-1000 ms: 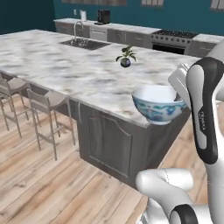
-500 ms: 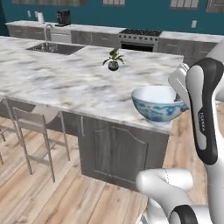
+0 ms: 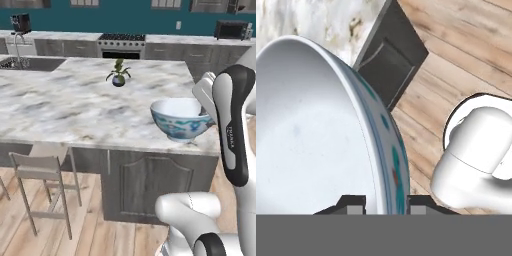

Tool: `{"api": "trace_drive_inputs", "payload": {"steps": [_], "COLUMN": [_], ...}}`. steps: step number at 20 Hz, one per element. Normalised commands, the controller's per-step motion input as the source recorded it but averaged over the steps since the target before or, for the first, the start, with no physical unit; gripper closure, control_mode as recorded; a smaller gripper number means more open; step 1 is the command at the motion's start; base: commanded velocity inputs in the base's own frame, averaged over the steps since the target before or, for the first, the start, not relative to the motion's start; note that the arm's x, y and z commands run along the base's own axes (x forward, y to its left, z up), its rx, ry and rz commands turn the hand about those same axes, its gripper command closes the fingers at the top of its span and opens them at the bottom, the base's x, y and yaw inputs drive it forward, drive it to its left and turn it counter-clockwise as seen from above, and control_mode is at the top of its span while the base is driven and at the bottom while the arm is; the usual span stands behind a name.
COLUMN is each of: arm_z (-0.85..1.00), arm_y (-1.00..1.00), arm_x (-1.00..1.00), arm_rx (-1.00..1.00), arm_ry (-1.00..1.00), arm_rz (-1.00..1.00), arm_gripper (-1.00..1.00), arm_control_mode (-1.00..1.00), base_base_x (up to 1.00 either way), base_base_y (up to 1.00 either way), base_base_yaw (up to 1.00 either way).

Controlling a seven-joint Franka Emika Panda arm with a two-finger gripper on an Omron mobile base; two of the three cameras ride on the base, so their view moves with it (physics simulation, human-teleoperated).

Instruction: Pick up the bowls from the cabinet and place each bowl in front of a stool on the dining counter.

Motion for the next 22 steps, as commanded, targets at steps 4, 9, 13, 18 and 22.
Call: {"api": "trace_drive_inputs", "payload": {"steps": [4, 9, 13, 18, 22], "arm_z": [0.0, 0.0, 0.0, 0.0, 0.0], "arm_y": [0.0, 0.0, 0.0, 0.0, 0.0], "arm_x": [0.0, 0.0, 0.0, 0.0, 0.0], "arm_rx": [0.0, 0.0, 0.0, 0.0, 0.0], "arm_ry": [0.0, 0.0, 0.0, 0.0, 0.0], "arm_rz": [0.0, 0.0, 0.0, 0.0, 0.0], "arm_gripper": [1.0, 1.0, 1.0, 1.0, 1.0], "arm_control_mode": [1.0, 1.0, 1.0, 1.0, 1.0], "base_base_x": [0.42, 0.28, 0.23, 0.41, 0.46], "base_base_y": [1.0, 1.0, 1.0, 1.0, 1.0], "base_base_yaw": [-0.39, -0.39, -0.4, -0.36, -0.15]}}
